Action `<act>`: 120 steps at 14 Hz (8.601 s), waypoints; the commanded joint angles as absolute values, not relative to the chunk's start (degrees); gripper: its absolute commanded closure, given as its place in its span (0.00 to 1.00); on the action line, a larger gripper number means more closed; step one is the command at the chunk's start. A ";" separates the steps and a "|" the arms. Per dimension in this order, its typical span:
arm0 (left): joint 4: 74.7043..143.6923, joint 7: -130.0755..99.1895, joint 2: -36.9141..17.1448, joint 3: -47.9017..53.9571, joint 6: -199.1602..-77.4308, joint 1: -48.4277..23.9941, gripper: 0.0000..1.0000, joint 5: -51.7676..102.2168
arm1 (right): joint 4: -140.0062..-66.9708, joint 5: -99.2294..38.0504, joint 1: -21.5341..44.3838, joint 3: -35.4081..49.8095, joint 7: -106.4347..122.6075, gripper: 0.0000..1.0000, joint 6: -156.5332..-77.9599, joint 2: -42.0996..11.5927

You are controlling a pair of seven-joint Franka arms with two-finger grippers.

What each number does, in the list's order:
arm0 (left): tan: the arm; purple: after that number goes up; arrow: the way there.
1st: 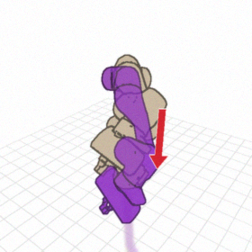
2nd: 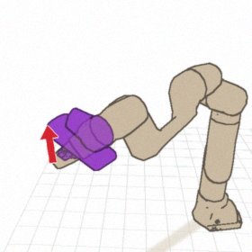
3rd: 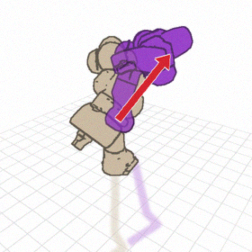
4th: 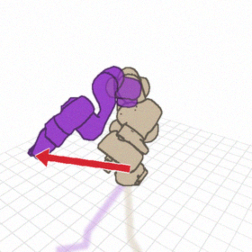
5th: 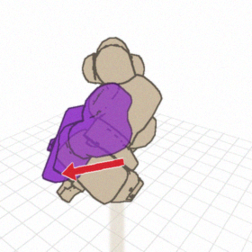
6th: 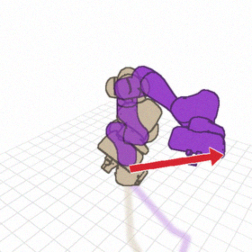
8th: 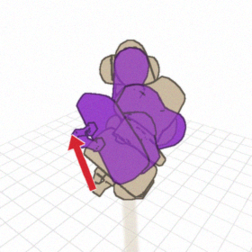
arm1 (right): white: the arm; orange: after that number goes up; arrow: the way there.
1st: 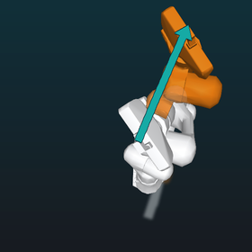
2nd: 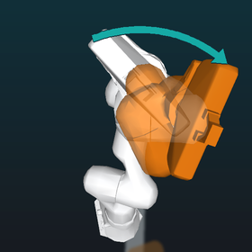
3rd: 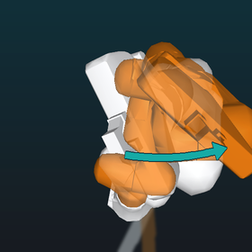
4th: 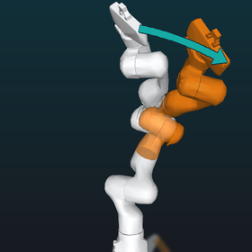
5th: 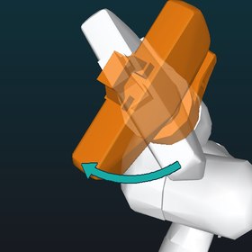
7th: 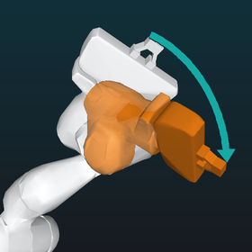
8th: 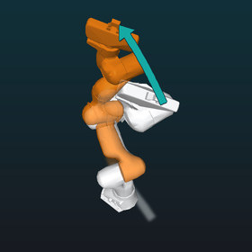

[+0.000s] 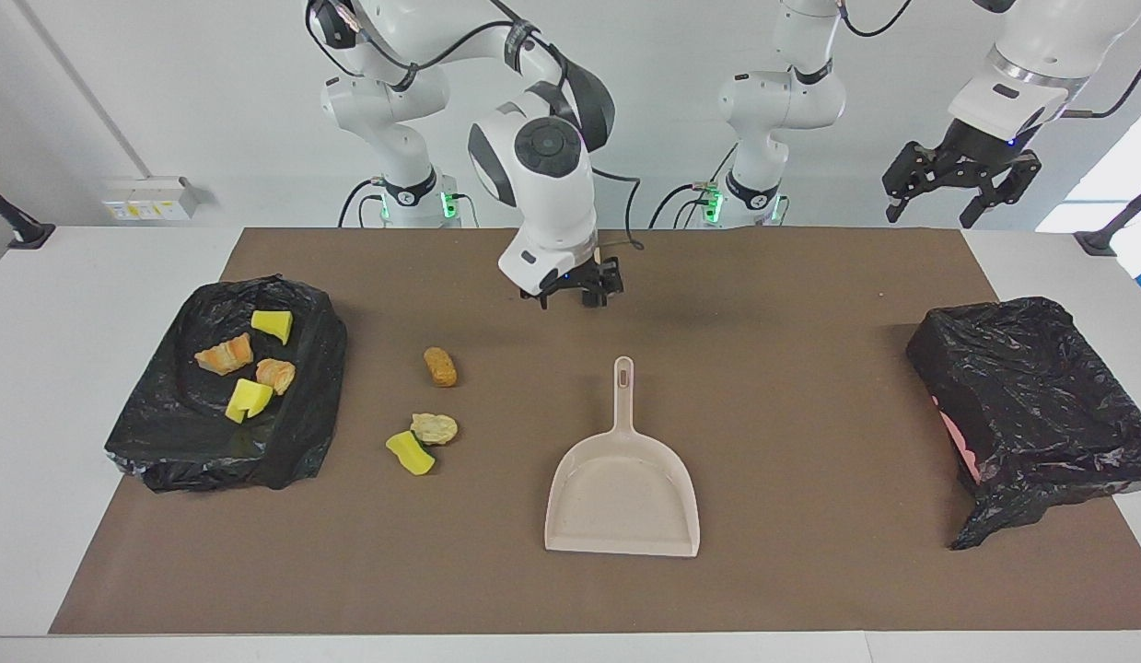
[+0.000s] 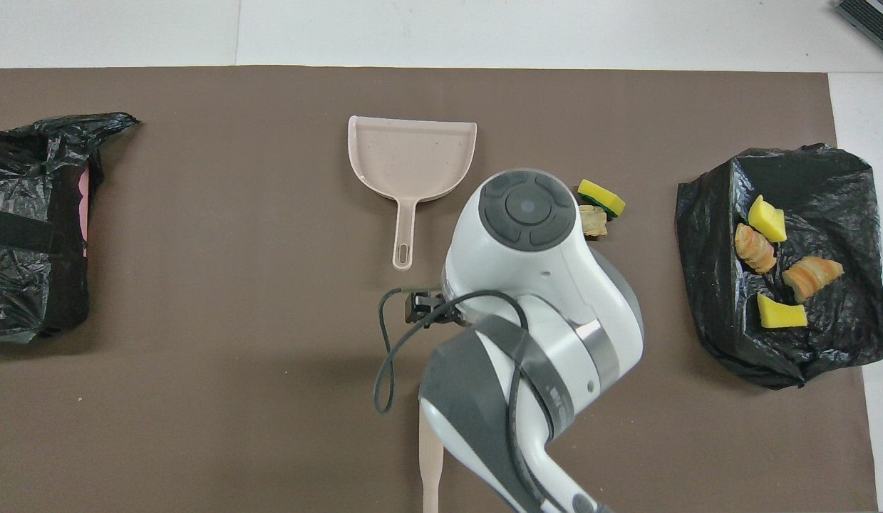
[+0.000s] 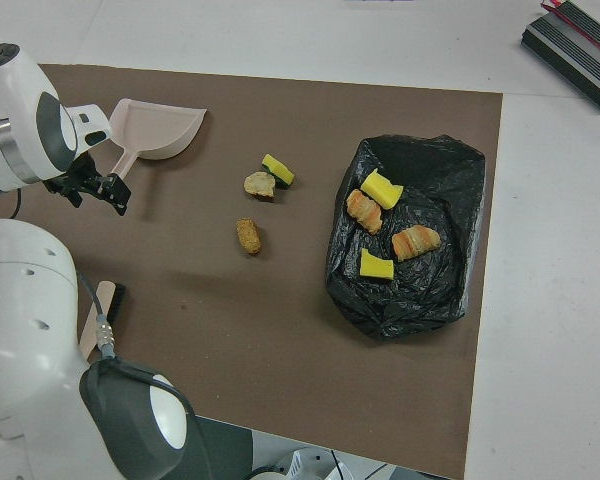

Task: Sweep and dump trash in bin

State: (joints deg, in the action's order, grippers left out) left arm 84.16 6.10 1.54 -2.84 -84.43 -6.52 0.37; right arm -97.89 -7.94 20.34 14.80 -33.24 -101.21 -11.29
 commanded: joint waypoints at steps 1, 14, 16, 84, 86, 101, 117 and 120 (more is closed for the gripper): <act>84.02 5.54 0.10 -1.76 -87.26 -6.68 0.00 1.14 | -114.22 -12.20 22.23 14.77 -34.89 0.00 -104.76 -0.90; 89.12 2.56 -14.75 -1.49 -111.96 -23.98 0.00 0.70 | -138.52 -21.01 40.69 14.77 -45.00 0.00 -123.66 5.54; 89.21 -1.12 -17.92 -1.58 -114.85 -27.23 0.00 0.44 | -138.69 -21.01 42.45 14.77 -45.44 0.00 -123.49 6.24; 115.84 59.50 -9.84 -2.72 -125.59 -28.48 1.00 -6.24 | -105.83 -31.45 14.24 14.59 -21.01 1.00 -115.40 -18.46; 116.28 59.41 -9.67 -2.72 -126.30 -28.74 1.00 -6.24 | -103.46 -31.55 13.45 14.42 -21.18 1.00 -112.52 -17.93; 117.86 59.33 -8.88 -2.64 -126.65 -28.48 1.00 -6.24 | -132.18 4.75 2.37 13.62 -22.86 1.00 -102.30 6.50; 119.18 59.15 -8.26 -2.64 -126.74 -28.13 1.00 -6.24 | -117.08 -20.36 15.81 14.33 -17.92 1.00 -117.76 -11.69; 119.27 59.15 -8.26 -2.64 -126.65 -28.04 1.00 -6.24 | -113.39 -28.00 16.78 14.41 -17.93 1.00 -117.95 -13.26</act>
